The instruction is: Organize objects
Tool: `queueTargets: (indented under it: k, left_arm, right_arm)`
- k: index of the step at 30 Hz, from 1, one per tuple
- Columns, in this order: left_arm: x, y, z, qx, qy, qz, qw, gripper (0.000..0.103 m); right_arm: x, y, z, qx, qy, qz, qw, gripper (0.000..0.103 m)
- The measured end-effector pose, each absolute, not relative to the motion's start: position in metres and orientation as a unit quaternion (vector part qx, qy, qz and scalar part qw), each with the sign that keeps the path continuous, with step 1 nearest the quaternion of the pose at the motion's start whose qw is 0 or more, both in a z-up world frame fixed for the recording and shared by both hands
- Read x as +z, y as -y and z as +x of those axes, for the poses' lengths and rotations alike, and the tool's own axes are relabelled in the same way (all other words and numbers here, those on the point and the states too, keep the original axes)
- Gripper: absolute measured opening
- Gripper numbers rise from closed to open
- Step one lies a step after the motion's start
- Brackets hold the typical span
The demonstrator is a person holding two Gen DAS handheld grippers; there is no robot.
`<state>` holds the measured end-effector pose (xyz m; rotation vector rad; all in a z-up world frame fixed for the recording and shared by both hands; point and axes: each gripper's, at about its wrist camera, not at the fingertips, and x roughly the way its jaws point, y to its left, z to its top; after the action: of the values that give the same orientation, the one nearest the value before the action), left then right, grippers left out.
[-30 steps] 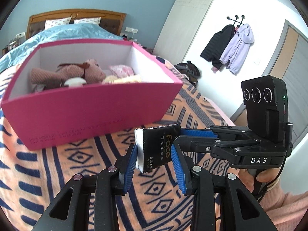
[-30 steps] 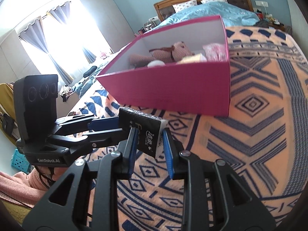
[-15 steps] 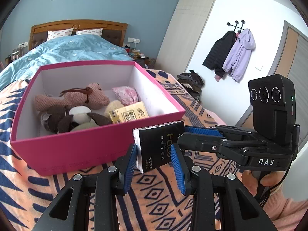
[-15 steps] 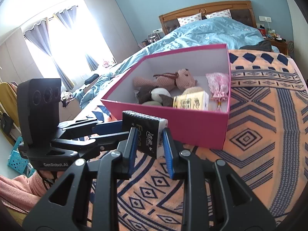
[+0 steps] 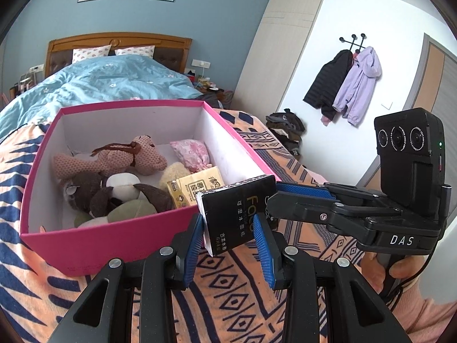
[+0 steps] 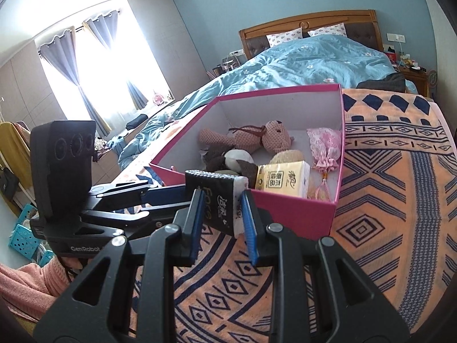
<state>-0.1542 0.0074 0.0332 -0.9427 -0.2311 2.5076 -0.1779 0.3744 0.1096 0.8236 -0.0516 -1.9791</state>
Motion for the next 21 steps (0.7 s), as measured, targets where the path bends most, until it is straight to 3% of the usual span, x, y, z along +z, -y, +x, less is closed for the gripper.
queueTargets:
  k: [21]
  left_arm:
    - [0.042, 0.006, -0.198, 0.915, 0.075, -0.346, 0.196, 0.036]
  right_arm:
    - [0.119, -0.350, -0.220, -0.811, 0.031, 0.342, 0.473, 0.029]
